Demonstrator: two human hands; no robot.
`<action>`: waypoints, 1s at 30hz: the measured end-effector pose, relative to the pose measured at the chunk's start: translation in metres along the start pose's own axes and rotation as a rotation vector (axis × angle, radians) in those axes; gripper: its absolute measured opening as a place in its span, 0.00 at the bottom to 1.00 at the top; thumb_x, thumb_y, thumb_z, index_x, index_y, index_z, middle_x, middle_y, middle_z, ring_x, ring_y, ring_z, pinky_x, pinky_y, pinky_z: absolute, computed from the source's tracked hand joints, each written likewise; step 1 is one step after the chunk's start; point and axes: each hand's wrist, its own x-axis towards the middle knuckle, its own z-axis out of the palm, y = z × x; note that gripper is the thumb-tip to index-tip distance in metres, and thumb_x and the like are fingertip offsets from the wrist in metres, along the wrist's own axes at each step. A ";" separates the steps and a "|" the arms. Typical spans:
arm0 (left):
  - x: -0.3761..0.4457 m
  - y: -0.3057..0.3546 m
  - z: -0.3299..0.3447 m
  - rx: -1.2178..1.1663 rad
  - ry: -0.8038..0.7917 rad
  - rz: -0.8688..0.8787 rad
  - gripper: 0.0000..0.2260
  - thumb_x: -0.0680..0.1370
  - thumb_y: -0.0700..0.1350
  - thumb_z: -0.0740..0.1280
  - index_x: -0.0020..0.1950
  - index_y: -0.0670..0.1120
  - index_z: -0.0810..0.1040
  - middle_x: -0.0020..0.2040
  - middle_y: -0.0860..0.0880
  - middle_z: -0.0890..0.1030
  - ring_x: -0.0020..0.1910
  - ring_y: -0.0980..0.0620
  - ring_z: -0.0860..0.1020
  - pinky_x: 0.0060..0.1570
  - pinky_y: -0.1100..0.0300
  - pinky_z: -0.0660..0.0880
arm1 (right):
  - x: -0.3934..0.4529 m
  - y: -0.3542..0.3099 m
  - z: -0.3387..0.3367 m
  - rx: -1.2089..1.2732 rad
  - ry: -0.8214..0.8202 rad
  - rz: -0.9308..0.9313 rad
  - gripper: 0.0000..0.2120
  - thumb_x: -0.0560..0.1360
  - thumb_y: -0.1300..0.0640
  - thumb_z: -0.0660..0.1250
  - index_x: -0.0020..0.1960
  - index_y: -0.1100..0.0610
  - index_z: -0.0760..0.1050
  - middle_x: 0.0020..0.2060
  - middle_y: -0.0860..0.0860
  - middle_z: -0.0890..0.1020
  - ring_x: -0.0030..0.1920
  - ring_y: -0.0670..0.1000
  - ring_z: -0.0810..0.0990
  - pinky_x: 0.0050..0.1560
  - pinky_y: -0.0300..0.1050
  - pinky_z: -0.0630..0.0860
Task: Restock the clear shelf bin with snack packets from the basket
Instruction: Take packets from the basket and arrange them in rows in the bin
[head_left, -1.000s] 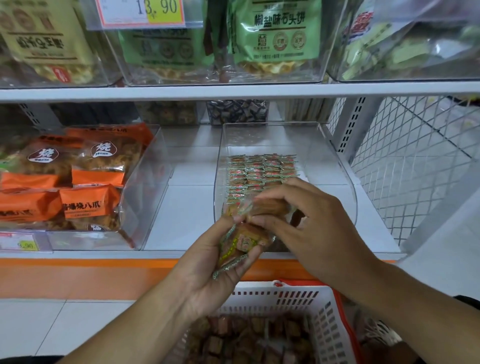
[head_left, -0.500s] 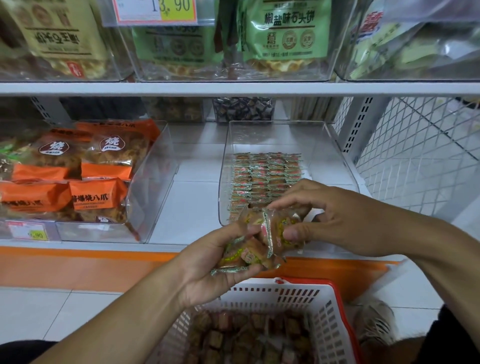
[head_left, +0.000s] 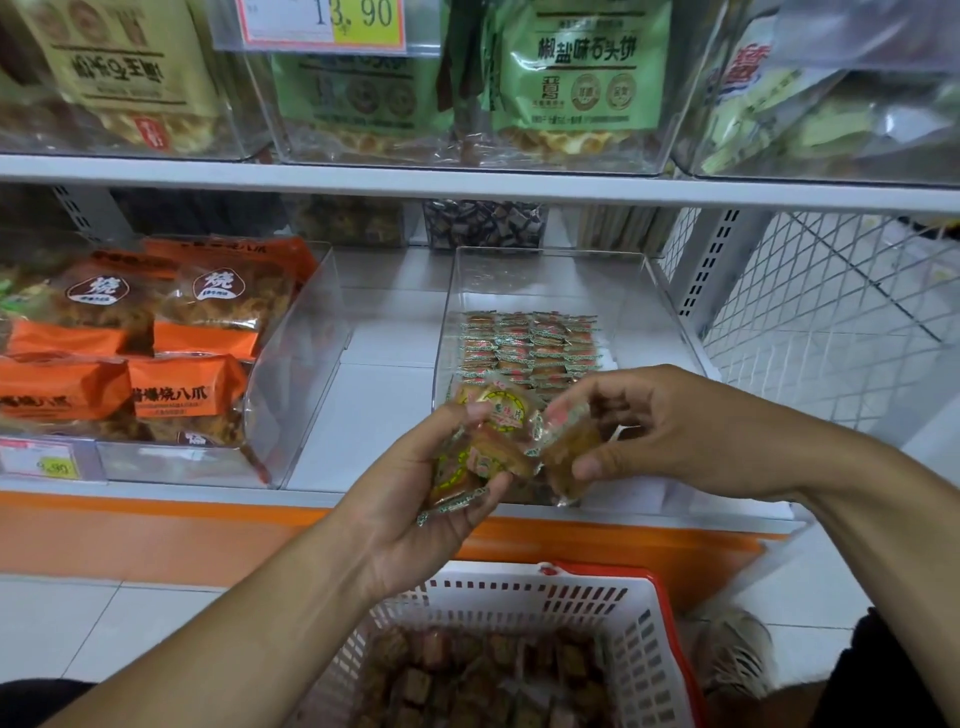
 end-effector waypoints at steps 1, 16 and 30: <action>0.000 0.000 0.000 0.000 -0.001 0.006 0.22 0.60 0.45 0.79 0.54 0.43 0.86 0.53 0.41 0.86 0.40 0.48 0.87 0.28 0.61 0.81 | -0.001 0.000 -0.002 -0.017 -0.052 0.044 0.19 0.69 0.53 0.78 0.57 0.40 0.81 0.52 0.50 0.86 0.55 0.51 0.85 0.59 0.43 0.80; 0.003 -0.004 0.008 0.078 -0.023 0.019 0.12 0.62 0.45 0.79 0.44 0.48 0.89 0.52 0.41 0.87 0.46 0.45 0.87 0.30 0.61 0.82 | 0.074 0.060 -0.019 -0.799 0.423 0.591 0.22 0.75 0.64 0.71 0.66 0.63 0.67 0.62 0.61 0.74 0.59 0.60 0.76 0.49 0.40 0.66; 0.004 -0.006 -0.001 0.093 -0.016 0.023 0.11 0.63 0.46 0.79 0.44 0.49 0.89 0.51 0.43 0.88 0.45 0.46 0.88 0.32 0.60 0.82 | 0.079 0.079 -0.011 -0.537 0.445 0.745 0.32 0.77 0.68 0.64 0.77 0.63 0.52 0.65 0.66 0.75 0.64 0.63 0.76 0.57 0.50 0.73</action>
